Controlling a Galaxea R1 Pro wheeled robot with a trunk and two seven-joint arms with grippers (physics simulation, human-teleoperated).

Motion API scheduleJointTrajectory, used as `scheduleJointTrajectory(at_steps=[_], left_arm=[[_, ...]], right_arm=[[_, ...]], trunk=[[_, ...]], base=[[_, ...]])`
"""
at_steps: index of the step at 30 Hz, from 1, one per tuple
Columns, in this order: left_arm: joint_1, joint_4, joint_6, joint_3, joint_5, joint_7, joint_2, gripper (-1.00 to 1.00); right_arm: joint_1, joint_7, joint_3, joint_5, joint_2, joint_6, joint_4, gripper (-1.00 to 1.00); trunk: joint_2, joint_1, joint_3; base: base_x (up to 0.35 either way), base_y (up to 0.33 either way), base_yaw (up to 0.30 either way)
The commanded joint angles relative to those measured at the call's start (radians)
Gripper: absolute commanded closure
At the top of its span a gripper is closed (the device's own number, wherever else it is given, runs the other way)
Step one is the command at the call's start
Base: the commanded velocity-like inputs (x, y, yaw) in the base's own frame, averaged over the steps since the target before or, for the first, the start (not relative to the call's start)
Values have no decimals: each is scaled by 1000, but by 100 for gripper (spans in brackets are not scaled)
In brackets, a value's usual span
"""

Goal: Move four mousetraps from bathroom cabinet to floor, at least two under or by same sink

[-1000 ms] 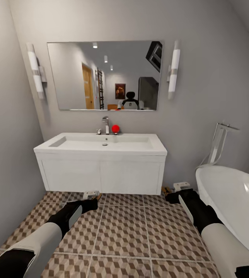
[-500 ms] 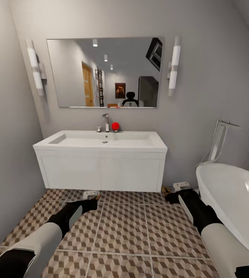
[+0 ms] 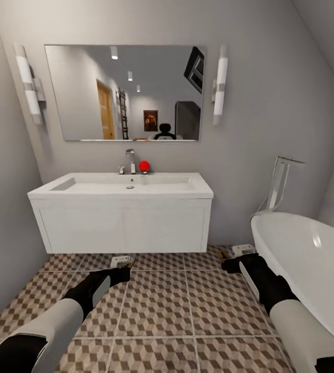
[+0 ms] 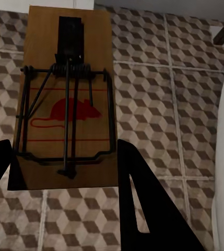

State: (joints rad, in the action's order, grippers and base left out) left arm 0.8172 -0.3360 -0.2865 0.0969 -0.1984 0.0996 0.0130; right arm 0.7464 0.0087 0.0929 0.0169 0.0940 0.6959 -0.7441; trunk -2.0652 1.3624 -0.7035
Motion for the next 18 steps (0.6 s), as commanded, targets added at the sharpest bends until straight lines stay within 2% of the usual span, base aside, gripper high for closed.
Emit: scheduleJointTrajectory(at_steps=[1,18], left_arm=[[0,-2,-5,6,-10,-1,-1,100],[0,-1,-5,6,-9,-3,-1,100]], right_arm=[[1,0,4,2,1,5,-1,100],[1,-2,4,2,1,4,-1,100]], trunk=[[-8,4,-4],[-127,69,-58]], base=[[0,0,-19],[0,0,-3]])
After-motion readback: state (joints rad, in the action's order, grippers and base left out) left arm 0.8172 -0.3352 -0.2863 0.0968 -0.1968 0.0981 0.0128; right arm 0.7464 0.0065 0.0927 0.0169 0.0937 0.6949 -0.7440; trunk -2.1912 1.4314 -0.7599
